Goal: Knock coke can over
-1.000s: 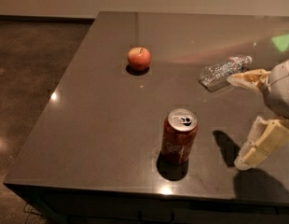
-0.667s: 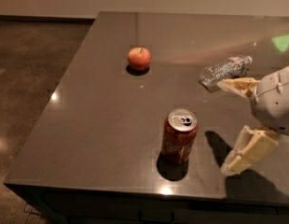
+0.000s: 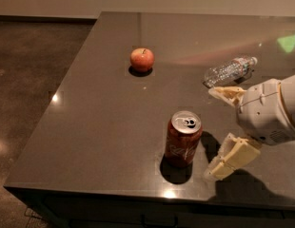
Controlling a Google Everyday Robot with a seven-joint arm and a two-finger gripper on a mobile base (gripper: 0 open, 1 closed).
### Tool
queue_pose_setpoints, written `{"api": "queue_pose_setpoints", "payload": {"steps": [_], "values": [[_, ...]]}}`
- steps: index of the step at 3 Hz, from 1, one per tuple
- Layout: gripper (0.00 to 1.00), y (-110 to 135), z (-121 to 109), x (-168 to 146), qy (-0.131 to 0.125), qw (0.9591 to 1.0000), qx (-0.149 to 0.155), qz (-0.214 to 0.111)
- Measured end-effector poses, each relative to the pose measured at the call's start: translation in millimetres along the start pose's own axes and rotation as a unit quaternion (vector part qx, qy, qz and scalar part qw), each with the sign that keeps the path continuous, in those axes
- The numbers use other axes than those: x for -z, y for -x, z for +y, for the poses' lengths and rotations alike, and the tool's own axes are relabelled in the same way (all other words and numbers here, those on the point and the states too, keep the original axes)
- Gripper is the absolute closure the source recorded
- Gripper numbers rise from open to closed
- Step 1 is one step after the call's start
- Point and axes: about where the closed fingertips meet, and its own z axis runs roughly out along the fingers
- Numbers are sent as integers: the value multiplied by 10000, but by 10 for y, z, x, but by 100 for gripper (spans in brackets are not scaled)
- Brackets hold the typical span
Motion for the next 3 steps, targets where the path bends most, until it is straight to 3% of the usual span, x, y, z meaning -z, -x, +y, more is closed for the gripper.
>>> {"api": "queue_pose_setpoints", "payload": {"steps": [3], "values": [[0, 235, 85, -331, 10, 9980, -407, -473]]}}
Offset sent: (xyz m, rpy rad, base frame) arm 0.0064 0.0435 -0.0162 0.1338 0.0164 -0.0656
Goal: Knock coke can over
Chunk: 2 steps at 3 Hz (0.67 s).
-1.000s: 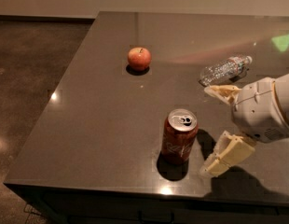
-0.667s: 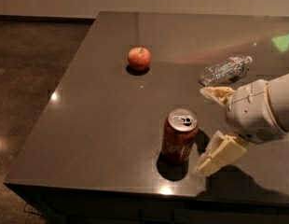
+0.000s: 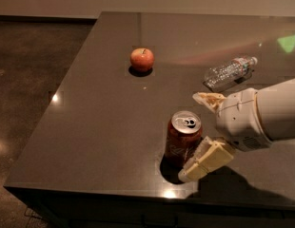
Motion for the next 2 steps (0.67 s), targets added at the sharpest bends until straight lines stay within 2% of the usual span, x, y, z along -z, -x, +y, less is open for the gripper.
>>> {"api": "queue_pose_setpoints", "payload": {"steps": [1, 2], "values": [[17, 49, 14, -55, 67, 9998, -90, -140], [41, 82, -11, -66, 90, 9995, -181, -233]]}}
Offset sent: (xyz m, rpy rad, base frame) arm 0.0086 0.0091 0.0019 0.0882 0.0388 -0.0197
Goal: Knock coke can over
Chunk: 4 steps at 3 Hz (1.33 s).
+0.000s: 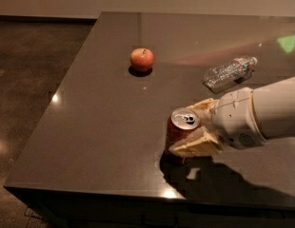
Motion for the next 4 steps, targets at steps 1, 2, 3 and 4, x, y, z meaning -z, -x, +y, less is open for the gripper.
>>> {"api": "queue_pose_setpoints", "payload": {"steps": [1, 2, 3, 4], "values": [[64, 35, -77, 14, 14, 10000, -44, 37], [88, 182, -233, 65, 22, 9996, 106, 275], [100, 480, -341, 84, 81, 9953, 479, 843], [100, 685, -399, 21, 270, 9843, 737, 1580]]}}
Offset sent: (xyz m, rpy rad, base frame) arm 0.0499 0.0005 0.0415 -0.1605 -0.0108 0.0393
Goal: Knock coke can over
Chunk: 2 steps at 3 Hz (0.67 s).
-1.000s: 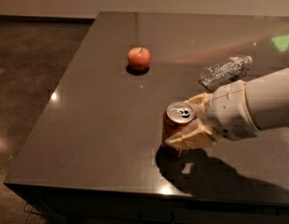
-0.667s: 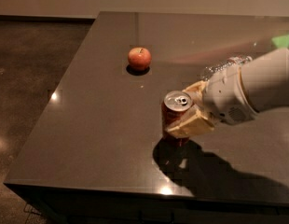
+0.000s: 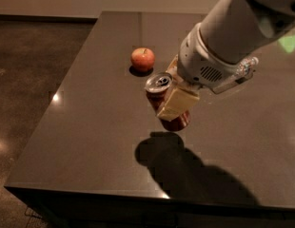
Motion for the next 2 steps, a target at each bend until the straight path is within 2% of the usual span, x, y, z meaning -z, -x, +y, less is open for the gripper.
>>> {"api": "queue_pose_setpoints", "payload": {"steps": [1, 2], "values": [[100, 16, -78, -86, 250, 9953, 240, 907], [100, -129, -245, -191, 375, 9827, 390, 1770]]}}
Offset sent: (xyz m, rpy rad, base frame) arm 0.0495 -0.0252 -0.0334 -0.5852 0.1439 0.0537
